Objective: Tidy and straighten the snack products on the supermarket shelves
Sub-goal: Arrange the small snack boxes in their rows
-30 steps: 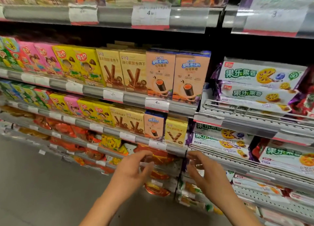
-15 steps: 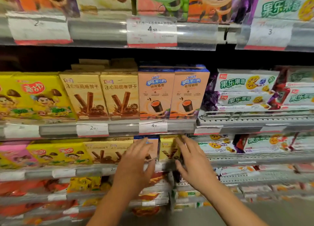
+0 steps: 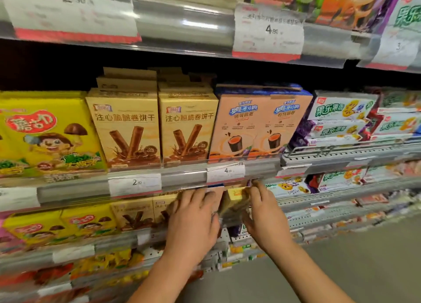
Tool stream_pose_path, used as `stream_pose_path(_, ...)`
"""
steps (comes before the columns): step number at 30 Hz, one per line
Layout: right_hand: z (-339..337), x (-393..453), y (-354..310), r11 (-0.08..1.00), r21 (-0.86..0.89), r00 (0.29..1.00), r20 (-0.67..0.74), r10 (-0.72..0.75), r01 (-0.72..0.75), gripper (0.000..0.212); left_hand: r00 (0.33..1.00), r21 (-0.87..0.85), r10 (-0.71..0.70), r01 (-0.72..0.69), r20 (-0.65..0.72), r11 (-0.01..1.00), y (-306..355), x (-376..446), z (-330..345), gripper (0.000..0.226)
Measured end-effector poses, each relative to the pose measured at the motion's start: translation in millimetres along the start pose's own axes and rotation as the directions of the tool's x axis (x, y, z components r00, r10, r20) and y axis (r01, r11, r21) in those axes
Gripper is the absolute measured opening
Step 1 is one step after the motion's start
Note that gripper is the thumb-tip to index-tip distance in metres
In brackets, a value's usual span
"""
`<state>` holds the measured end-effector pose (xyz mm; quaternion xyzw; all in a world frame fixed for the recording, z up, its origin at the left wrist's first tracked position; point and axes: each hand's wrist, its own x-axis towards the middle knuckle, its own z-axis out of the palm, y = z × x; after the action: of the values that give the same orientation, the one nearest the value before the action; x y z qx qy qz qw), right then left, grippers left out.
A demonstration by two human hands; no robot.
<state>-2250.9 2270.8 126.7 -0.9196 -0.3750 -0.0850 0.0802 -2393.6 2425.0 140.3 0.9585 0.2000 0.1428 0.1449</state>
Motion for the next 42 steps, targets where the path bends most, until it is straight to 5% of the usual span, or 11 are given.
stream_pose_path(9, -8.4, 1.7, 15.1, 0.997, 0.052, 0.997, -0.047, -0.058, 0.060, 0.066, 0.996, 0.071, 0.010, -0.016, 0.083, 0.997, 15.7, 2.4, -24.8, 0.063)
stream_pose_path(17, -24.9, -29.1, 51.0, 0.957, 0.243, 0.983, -0.132, -0.126, 0.155, 0.049, 0.999, 0.030, 0.041, -0.040, -0.026, 0.999, 22.8, -16.6, -26.7, 0.048)
stream_pose_path(24, -94.1, -27.9, 56.1, 0.738, 0.614, 0.959, -0.210, -0.189, 0.280, 0.028, 0.945, -0.022, 0.111, -0.123, -0.307, 0.992, 46.1, -40.7, -67.5, 0.034)
stream_pose_path(30, -134.8, -16.7, 43.8, 0.572, 0.755, 0.947, -0.273, -0.169, 0.320, 0.041, 0.902, 0.034, 0.068, -0.059, -0.427, 0.998, 58.0, -59.5, -127.3, 0.036)
stream_pose_path(33, -164.0, -7.6, 24.3, 0.472, 0.790, 0.919, -0.318, -0.232, 0.392, 0.036, 0.863, 0.018, -0.011, 0.023, -0.506, 1.000, 63.0, -64.7, -174.8, 0.041)
stream_pose_path(42, -261.9, 33.9, -40.6, 0.358, 0.702, 0.788, -0.550, -0.278, 0.616, 0.028, 0.642, 0.179, 0.195, -0.091, -0.742, 0.980, 50.0, -40.0, -315.3, 0.035)
